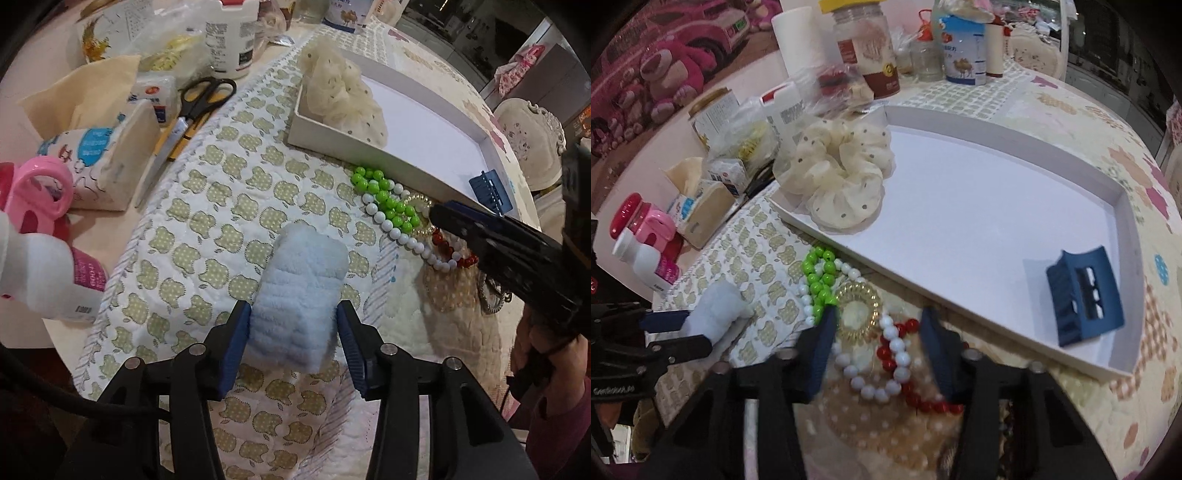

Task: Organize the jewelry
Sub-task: 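Grasp the gold coil with the right tool while the left carries the blue tie, then release the gold coil in the tray with the right tool while the left releases the blue tie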

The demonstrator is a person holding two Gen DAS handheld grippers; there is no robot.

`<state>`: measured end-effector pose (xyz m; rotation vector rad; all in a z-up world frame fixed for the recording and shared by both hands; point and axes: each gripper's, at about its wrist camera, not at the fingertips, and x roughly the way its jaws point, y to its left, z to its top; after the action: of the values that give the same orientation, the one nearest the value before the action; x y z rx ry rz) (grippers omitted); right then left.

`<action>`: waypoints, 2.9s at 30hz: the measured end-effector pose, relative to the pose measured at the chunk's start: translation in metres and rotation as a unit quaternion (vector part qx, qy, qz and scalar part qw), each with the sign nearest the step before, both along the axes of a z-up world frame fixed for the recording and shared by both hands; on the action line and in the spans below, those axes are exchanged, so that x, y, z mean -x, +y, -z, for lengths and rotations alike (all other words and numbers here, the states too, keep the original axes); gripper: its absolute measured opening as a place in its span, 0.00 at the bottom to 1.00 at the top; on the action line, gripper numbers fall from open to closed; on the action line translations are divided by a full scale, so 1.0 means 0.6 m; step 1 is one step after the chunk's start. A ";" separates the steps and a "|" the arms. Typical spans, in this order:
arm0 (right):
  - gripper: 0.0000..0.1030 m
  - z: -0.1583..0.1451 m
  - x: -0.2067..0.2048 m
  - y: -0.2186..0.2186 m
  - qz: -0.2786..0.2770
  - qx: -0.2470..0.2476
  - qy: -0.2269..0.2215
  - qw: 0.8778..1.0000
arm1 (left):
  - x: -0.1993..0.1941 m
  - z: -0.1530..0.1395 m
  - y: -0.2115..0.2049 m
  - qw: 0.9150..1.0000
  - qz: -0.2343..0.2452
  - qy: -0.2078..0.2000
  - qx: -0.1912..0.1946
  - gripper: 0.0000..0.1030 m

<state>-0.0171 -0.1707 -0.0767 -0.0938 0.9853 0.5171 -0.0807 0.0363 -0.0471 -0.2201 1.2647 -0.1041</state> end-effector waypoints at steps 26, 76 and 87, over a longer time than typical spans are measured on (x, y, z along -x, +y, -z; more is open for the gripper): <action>0.09 -0.082 0.037 -0.083 0.032 -0.072 -0.043 0.996 | -0.012 -0.086 -0.035 0.996 0.019 -0.085 -0.007 0.28; 0.09 -0.011 -0.251 -0.263 0.197 -0.040 0.009 0.979 | -0.376 -0.021 -0.200 0.997 0.053 -0.060 -0.013 0.29; 0.34 -0.017 -0.241 -0.268 0.200 -0.038 0.004 0.979 | -0.367 -0.029 -0.191 0.997 0.046 -0.056 -0.008 0.41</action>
<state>0.1275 -0.3315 -0.0666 0.1730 0.9600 0.1834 0.1398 -0.0785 -0.0299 -0.1407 1.1635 -0.1839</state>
